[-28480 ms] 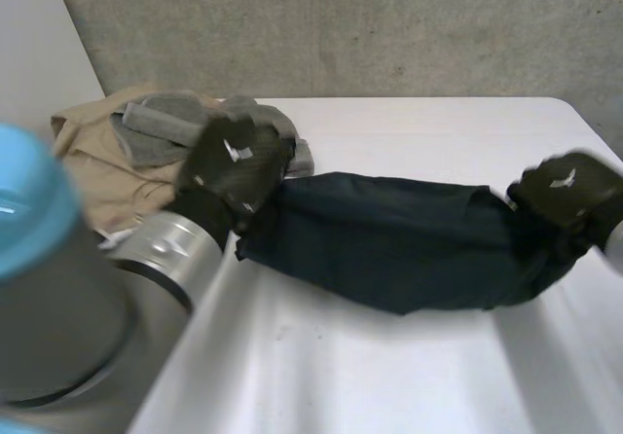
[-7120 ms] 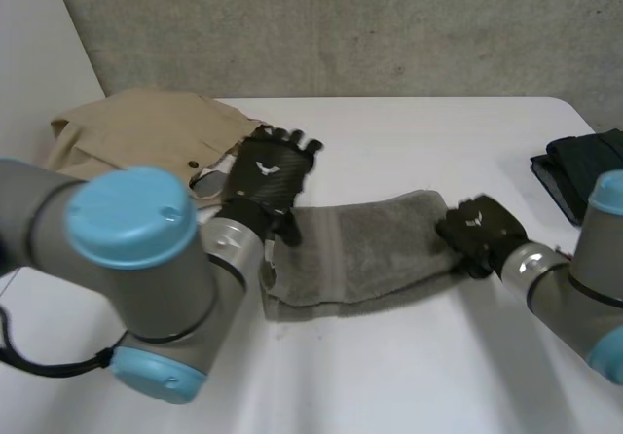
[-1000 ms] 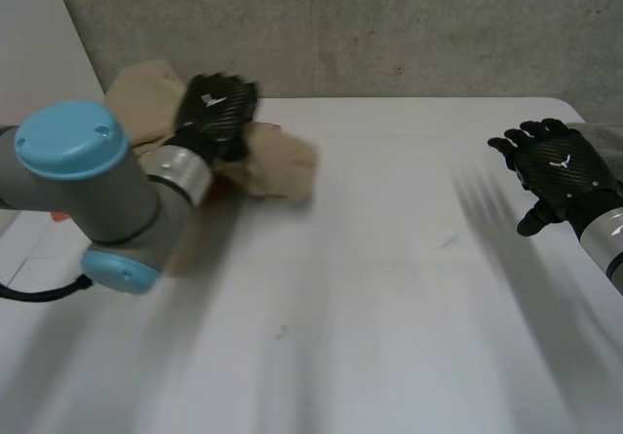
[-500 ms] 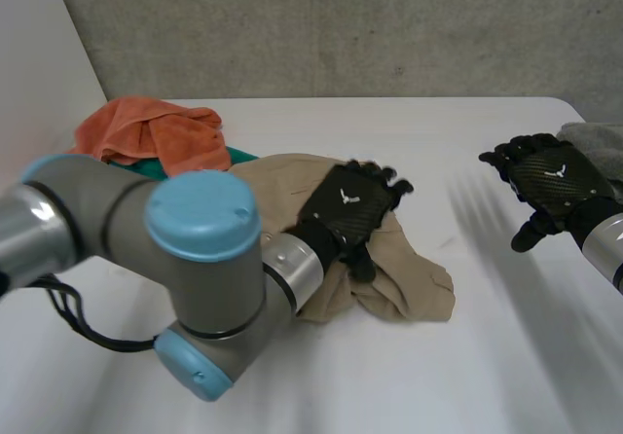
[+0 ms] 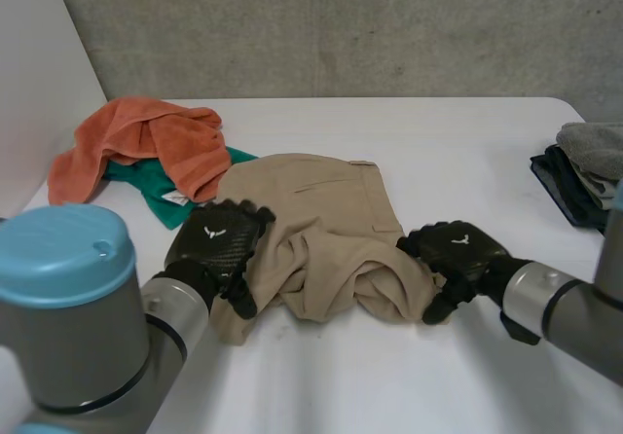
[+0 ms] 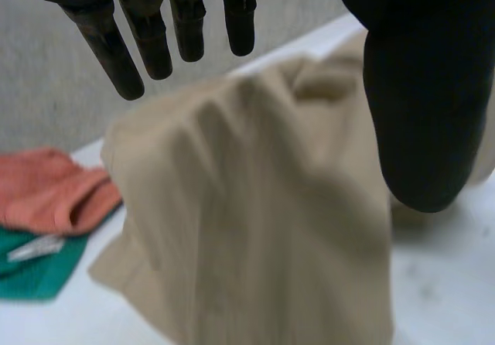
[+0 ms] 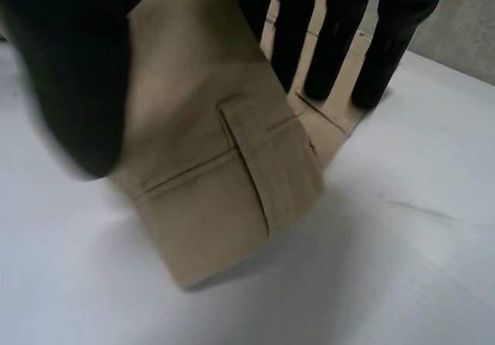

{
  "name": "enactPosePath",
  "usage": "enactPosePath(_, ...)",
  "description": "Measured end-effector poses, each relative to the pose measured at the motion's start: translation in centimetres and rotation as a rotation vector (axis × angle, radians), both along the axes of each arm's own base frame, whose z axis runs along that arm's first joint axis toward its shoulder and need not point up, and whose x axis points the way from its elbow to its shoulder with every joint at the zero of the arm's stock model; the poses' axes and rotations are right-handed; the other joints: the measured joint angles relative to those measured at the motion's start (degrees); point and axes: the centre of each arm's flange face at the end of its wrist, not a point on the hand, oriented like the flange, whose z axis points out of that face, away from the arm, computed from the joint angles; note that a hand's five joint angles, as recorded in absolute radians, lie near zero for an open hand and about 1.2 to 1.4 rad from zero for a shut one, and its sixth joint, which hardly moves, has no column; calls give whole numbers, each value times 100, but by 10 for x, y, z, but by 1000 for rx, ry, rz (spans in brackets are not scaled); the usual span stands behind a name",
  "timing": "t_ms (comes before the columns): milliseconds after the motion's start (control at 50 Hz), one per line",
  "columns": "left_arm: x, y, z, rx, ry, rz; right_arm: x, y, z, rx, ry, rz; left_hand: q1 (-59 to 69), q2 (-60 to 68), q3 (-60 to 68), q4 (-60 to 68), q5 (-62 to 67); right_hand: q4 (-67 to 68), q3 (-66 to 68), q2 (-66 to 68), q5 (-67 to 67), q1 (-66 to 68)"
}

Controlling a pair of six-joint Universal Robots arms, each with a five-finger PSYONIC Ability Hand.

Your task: Fold the laundry.

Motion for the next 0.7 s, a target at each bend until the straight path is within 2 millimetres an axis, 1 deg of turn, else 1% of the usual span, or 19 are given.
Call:
enactPosePath(20, 0, -4, -7, 9, -8, 7, 4, -2, -7, -10, 1, 6, 260, 206, 194, 222, 231, 1392, 1400, 1453, 1363, 1381)
enactPosePath(60, -2, -12, -17, 16, -13, 10, 7, -5, -11, -23, 6, 4, 2637, 2423, 2372, 2328, 2319, 3130, 3108, 3224, 3033, 2819)
enactPosePath(80, -3, -14, -20, 17, -12, 7, 7, -6, -13, -31, 10, 1, 2637, 2423, 2372, 2328, 2319, 3529, 3471, 3608, 3406, 3191)
enactPosePath(100, -6, -18, -24, 16, -8, -3, 8, -8, -13, -42, 15, -6, 4587, 4353, 4277, 4251, 4192, 3808, 3673, 3824, 3641, 3392)
enactPosePath(120, -8, -20, -25, 14, -3, -12, 7, -9, -12, -52, 19, -11, 5052, 4910, 4826, 4850, 4776, 3891, 3709, 3843, 3692, 3420)
enactPosePath(200, -19, -24, -20, -4, 32, -71, 6, -15, 3, -116, 24, -33, 5236, 5437, 5367, 5463, 5242, 3921, 3711, 3843, 3699, 3420)
enactPosePath(220, -22, -23, -15, -14, 45, -88, 2, -19, 23, -183, 22, -50, 5236, 5439, 5367, 5471, 5242, 3923, 3711, 3843, 3699, 3420)
enactPosePath(240, -24, -22, -9, -24, 55, -101, 0, -20, 34, -216, 22, -58, 5236, 5439, 5367, 5475, 5242, 3923, 3711, 3843, 3699, 3420)
enactPosePath(300, -29, -12, 22, -71, 99, -144, -10, -21, 72, -328, 32, -82, 5236, 5439, 5367, 5477, 5242, 3923, 3711, 3843, 3699, 3420)
enactPosePath(320, -29, -9, 31, -86, 110, -152, -13, -21, 80, -351, 38, -87, 5236, 5439, 5367, 5477, 5242, 3924, 3711, 3843, 3699, 3420)
enactPosePath(360, -26, 0, 56, -129, 141, -168, -20, -19, 102, -412, 62, -94, 5236, 5439, 5367, 5478, 5242, 3925, 3711, 3843, 3699, 3420)
enactPosePath(460, -17, 15, 106, -234, 207, -172, -27, -8, 142, -478, 119, -64, 5236, 5440, 5368, 5479, 5242, 3959, 3711, 3843, 3699, 3420)
enactPosePath(500, -14, 11, 115, -257, 215, -157, -26, -2, 150, -465, 130, -33, 5236, 5440, 5370, 5479, 5242, 3969, 3753, 3842, 3699, 3420)
enactPosePath(540, -13, 0, 115, -261, 204, -134, -23, 3, 152, -435, 134, -2, 5236, 5449, 5380, 5479, 5242, 3973, 3770, 3843, 3699, 3420)
enactPosePath(580, -13, -14, 108, -249, 179, -111, -18, 6, 150, -405, 132, 28, 5236, 5450, 5392, 5479, 5242, 3974, 3781, 3843, 3699, 3421)
enactPosePath(640, -15, -47, 82, -218, 106, -74, -1, 10, 135, -336, 125, 96, 5236, 5451, 5395, 5480, 5242, 3976, 3866, 3843, 3788, 3421)
enactPosePath(660, -16, -52, 78, -213, 93, -69, 2, 11, 132, -326, 124, 106, 5236, 5451, 5395, 5480, 5242, 3976, 3870, 3843, 3793, 3421)
enactPosePath(680, -17, -69, 63, -202, 54, -55, 14, 13, 121, -292, 123, 137, 5236, 5451, 5395, 5480, 5242, 3976, 3887, 3843, 3804, 3421)
enactPosePath(700, -18, -79, 55, -196, 31, -47, 20, 14, 115, -276, 123, 151, 5236, 5451, 5395, 5480, 5242, 3976, 3903, 3843, 3813, 3421)
